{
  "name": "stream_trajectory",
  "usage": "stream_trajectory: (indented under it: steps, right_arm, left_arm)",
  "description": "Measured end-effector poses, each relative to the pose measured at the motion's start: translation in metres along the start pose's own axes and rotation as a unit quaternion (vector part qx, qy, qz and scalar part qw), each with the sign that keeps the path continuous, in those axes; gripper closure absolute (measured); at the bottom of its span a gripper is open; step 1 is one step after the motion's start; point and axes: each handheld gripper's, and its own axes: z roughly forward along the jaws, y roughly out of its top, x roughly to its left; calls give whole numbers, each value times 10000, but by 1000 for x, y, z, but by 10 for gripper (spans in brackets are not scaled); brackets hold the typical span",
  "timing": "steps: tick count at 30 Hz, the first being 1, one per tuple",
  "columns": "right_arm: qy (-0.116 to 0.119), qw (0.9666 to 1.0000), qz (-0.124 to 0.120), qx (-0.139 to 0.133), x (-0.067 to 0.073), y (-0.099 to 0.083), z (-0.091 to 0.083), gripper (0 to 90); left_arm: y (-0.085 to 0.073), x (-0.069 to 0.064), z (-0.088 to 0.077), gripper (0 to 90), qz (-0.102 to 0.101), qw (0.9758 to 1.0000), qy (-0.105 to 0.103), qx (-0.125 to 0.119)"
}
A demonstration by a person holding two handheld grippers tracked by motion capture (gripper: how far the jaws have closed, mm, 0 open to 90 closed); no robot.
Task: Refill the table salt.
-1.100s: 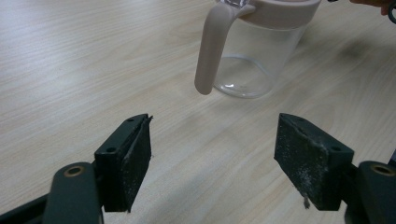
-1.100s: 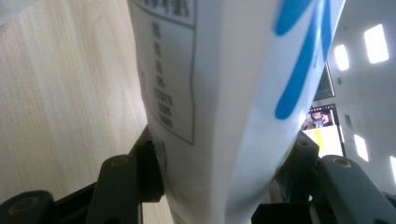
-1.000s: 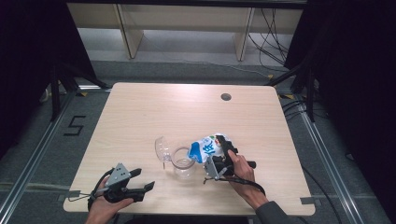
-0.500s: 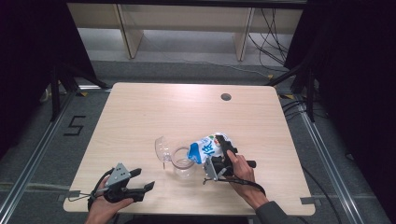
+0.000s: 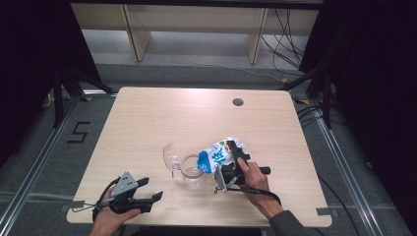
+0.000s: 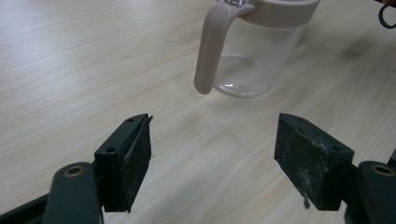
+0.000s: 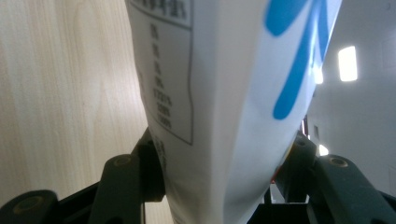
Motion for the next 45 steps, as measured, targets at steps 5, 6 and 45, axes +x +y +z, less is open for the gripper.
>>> stream_trajectory:
  steps: [5,6,45]
  right_arm:
    - [-106,9990,-416,-87,-4,1,1,491]
    - [-35,10000,3,-87,2,0,2,492]
    - [-411,9972,-505,-361,-2,-2,7,517]
  left_arm:
    - [0,0,0,269,-11,10000,-7,-5]
    - [0,0,0,269,-7,10000,-6,-5]
    - [0,-1,0,268,-35,10000,6,6]
